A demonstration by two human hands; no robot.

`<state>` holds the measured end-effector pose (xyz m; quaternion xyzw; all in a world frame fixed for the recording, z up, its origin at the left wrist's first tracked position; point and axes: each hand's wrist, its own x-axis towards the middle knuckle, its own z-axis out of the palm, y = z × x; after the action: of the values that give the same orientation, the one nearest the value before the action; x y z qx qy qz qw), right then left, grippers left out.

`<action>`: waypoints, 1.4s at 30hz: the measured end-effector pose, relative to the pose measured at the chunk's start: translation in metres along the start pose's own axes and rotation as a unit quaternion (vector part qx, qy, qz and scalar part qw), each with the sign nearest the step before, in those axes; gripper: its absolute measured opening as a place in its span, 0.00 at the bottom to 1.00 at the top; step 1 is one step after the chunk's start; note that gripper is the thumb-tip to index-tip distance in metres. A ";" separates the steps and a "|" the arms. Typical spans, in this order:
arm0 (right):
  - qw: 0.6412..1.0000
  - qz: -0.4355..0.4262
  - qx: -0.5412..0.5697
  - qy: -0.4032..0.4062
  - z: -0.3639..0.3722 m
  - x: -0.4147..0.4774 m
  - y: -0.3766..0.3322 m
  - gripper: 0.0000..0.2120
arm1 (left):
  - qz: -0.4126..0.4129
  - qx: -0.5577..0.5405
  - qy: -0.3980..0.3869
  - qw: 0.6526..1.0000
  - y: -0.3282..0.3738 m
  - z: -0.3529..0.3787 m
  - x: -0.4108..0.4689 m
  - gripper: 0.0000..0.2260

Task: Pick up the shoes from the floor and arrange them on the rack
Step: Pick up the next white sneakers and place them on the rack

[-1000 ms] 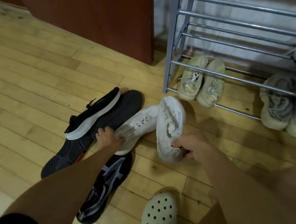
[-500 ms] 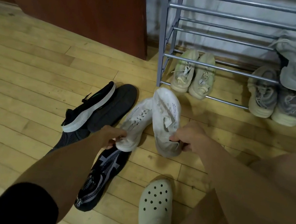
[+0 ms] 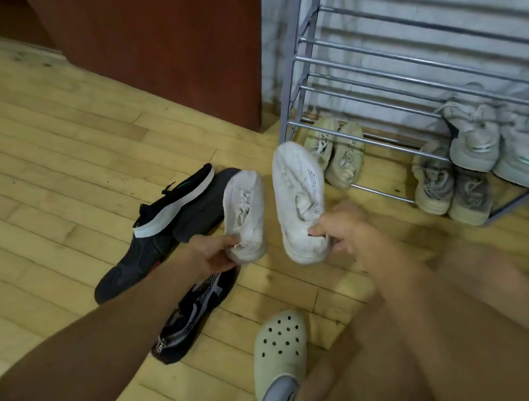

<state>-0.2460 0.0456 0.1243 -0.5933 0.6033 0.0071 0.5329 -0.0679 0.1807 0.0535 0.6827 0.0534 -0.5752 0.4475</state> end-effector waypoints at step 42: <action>0.976 -0.107 0.065 0.176 -0.166 0.215 -0.045 0.18 | 0.207 0.140 -0.030 0.968 0.223 0.221 0.113 0.18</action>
<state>-0.2605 -0.2262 0.0843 -0.6106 0.6198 -0.1936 0.4534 -0.0618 -0.1505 0.0955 0.7173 -0.1833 -0.4918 0.4582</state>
